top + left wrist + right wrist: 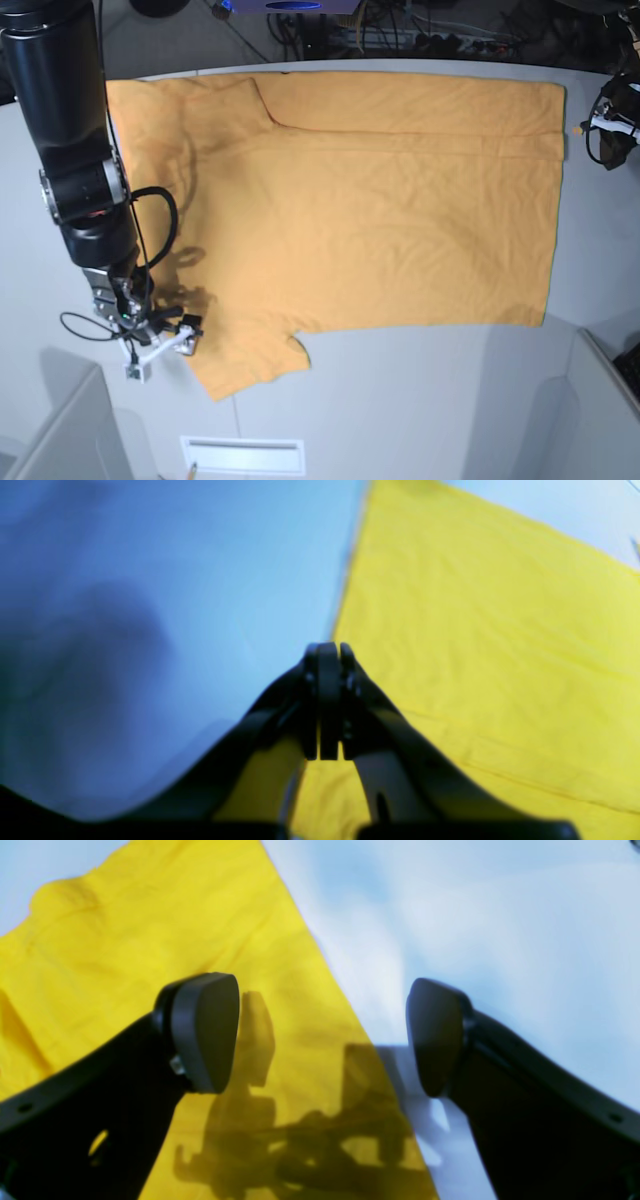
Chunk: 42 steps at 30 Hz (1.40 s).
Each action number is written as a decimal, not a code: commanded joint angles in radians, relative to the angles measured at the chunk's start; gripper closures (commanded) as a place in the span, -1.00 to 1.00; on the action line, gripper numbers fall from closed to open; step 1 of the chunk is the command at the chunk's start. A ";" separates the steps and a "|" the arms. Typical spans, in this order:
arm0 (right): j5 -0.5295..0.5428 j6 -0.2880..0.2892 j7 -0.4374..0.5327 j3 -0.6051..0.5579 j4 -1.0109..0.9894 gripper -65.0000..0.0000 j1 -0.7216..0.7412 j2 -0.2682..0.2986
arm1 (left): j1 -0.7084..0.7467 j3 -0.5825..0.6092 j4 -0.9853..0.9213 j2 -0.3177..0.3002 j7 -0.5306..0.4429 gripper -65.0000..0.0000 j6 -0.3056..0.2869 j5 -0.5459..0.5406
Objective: Fold the T-shirt properly
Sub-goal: 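Move the right gripper to the hem corner below the sleeve and grasp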
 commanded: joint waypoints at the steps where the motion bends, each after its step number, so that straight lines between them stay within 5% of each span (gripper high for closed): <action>1: 0.008 0.002 0.031 -0.005 0.015 -0.53 0.044 0.013 | 0.004 -0.013 0.016 -0.009 -0.020 1.00 -0.009 -0.014; 11: 0.017 -0.005 0.040 -0.036 0.041 -0.52 -0.021 0.013 | 0.006 -0.013 0.021 0.020 -0.020 1.00 -0.011 -0.017; 18: 0.009 -0.007 -0.033 0.173 0.379 -0.52 -0.110 0.119 | -0.005 0.056 0.021 0.034 -0.020 1.00 -0.006 -0.015; 22: 0.011 -0.128 -0.214 0.312 0.727 -0.52 -0.282 0.202 | -0.008 0.095 0.018 0.035 -0.023 1.00 -0.004 -0.015; 25: 0.008 -0.179 -0.231 0.403 0.873 -0.52 -0.374 0.203 | -0.020 0.090 0.013 0.048 -0.023 1.00 -0.004 -0.015; 31: 0.008 -0.176 -0.220 0.251 0.474 -0.53 -0.137 0.162 | -0.060 0.096 0.019 0.044 -0.020 1.00 -0.004 -0.015; 35: 0.008 -0.085 -0.082 0.117 0.223 -0.53 -0.022 0.096 | -0.023 0.087 0.011 0.044 -0.020 1.00 -0.006 -0.014; 42: 0.008 -0.085 0.102 -0.015 -0.014 -0.54 0.067 0.010 | 0.012 -0.003 0.019 0.043 -0.020 1.00 -0.011 -0.014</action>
